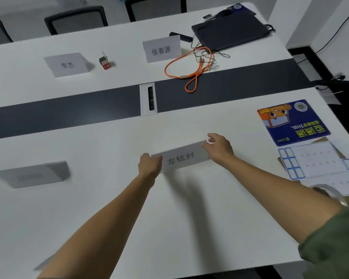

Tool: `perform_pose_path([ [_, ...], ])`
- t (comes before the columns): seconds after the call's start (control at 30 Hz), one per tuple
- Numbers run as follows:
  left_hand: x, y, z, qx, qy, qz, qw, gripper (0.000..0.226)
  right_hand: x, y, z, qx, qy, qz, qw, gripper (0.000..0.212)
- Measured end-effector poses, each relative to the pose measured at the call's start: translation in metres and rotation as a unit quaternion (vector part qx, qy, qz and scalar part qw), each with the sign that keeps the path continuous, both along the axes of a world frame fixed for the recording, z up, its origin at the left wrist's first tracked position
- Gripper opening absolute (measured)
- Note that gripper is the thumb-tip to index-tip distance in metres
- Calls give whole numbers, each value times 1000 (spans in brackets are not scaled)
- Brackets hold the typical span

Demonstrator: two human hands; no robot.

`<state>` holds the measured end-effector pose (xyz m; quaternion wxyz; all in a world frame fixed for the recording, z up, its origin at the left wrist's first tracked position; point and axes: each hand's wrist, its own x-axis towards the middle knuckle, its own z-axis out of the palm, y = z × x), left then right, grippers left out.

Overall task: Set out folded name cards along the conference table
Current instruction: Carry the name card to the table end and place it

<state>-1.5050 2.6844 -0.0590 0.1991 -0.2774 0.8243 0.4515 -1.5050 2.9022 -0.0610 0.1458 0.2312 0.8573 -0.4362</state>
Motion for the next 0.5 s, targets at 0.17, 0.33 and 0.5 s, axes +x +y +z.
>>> perform_pose_path([
  [0.17, -12, 1, 4, 26, -13, -2, 1000, 30, 9, -5, -3, 9, 15, -17, 1000, 24],
  [0.33, -19, -4, 2, 33, -10, -14, 999, 20, 20, -3, -8, -4, 13, -41, 999, 33],
  [0.5, -16, -3, 0, 28, -5, -27, 999, 31, 21, 0, -9, -20, -9, -25, 999, 48],
])
